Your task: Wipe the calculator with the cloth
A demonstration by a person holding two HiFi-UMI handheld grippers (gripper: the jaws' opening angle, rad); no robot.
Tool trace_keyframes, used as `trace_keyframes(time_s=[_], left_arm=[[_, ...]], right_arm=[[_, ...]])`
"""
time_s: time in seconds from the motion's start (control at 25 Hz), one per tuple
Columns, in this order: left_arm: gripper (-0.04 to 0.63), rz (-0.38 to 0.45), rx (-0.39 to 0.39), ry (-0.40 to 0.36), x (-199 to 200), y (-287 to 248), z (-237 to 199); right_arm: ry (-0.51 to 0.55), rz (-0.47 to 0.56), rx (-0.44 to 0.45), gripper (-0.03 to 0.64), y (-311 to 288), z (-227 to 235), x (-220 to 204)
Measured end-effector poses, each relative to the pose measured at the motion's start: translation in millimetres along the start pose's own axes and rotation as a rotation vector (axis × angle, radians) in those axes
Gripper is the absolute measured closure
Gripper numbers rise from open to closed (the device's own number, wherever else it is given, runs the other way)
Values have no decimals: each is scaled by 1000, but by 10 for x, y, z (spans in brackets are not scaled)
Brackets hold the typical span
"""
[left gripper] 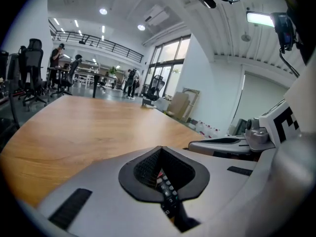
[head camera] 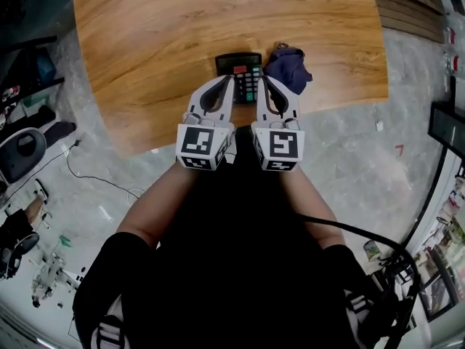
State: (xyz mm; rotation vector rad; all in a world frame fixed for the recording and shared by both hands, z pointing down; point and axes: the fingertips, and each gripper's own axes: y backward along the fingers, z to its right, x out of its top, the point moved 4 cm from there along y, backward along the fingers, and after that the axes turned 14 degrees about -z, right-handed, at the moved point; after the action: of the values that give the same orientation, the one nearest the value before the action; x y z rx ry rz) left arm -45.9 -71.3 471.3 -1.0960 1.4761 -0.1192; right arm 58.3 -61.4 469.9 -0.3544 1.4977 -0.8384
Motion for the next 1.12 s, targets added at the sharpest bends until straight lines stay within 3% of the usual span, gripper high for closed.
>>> trace_keyframes(time_s=[0.44,0.52,0.6,1.12], left_arm=[[588,-212,-50,41,-661,-330,-233],[587,-224,-66,50,-714,-327,-244],[486,-235,-89,62,-758,-335,-249],[465,-242,-97,107,-821,-305,-292]], right_arm=[[-7,-192,-15,601,-450,22,-626],[-9,-219,-27,601,-493,36,-703],[-11,-243,-38,601,-536,65,-768],[-59,-279,-67,601,-588,152,-833]])
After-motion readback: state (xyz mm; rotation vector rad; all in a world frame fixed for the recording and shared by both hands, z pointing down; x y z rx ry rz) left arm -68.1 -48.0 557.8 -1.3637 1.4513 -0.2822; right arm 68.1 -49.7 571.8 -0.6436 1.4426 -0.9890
